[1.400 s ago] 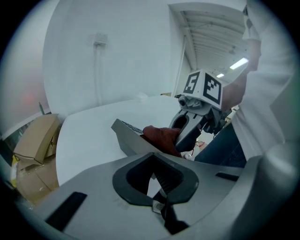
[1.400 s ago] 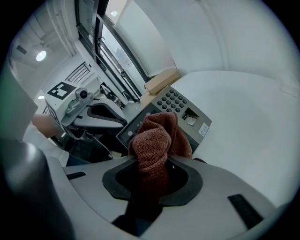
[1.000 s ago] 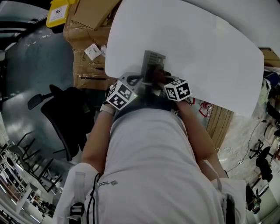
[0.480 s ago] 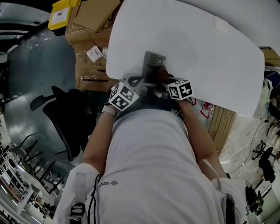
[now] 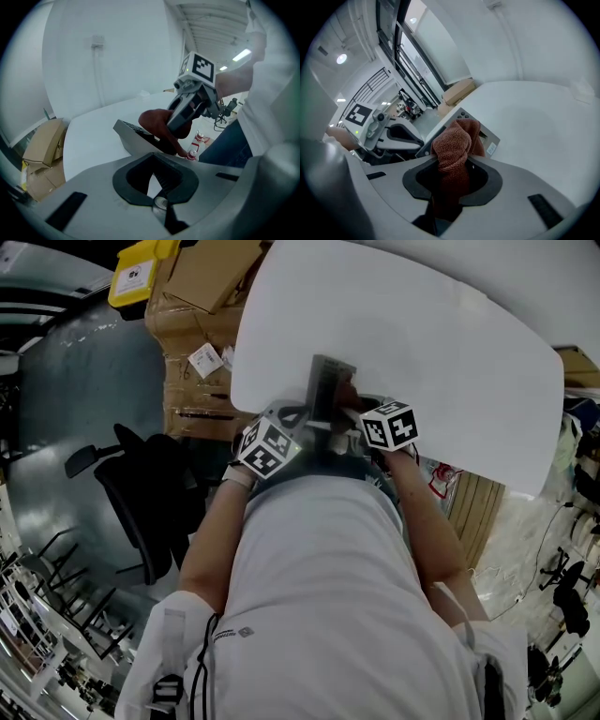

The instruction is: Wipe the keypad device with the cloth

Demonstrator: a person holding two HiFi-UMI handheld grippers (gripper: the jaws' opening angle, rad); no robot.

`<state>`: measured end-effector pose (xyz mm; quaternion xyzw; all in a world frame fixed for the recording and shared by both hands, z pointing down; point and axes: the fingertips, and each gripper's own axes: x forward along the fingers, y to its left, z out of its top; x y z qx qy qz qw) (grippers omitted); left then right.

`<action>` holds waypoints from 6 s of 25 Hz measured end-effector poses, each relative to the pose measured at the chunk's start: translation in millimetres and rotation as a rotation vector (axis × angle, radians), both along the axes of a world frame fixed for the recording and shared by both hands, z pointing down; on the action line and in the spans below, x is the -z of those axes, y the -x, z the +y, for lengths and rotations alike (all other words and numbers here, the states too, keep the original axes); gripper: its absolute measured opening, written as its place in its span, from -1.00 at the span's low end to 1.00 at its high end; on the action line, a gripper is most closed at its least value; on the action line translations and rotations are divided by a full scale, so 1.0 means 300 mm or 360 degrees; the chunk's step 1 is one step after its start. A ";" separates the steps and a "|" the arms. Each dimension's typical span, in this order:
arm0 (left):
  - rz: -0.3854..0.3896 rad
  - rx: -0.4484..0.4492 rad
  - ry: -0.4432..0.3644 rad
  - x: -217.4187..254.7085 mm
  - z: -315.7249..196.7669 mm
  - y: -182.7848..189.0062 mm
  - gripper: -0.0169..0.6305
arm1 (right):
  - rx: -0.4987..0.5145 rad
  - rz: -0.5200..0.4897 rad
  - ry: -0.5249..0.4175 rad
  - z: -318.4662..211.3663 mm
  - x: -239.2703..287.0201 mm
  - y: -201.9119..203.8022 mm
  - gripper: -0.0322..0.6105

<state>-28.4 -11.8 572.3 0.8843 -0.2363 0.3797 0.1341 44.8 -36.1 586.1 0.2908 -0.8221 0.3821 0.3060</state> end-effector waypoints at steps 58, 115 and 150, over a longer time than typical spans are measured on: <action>0.0002 0.0085 0.0040 -0.026 -0.010 0.024 -0.91 | -0.0144 -0.0042 0.0147 -0.021 -0.199 -0.058 -0.58; -0.0047 0.0073 0.0024 -0.027 -0.024 0.025 -0.91 | -0.0008 -0.0091 -0.0161 -0.168 -0.015 0.099 -0.58; -0.0133 0.0077 0.0030 -0.033 -0.022 0.031 -0.91 | -0.0182 0.0053 0.0058 -0.140 -0.183 -0.113 -0.59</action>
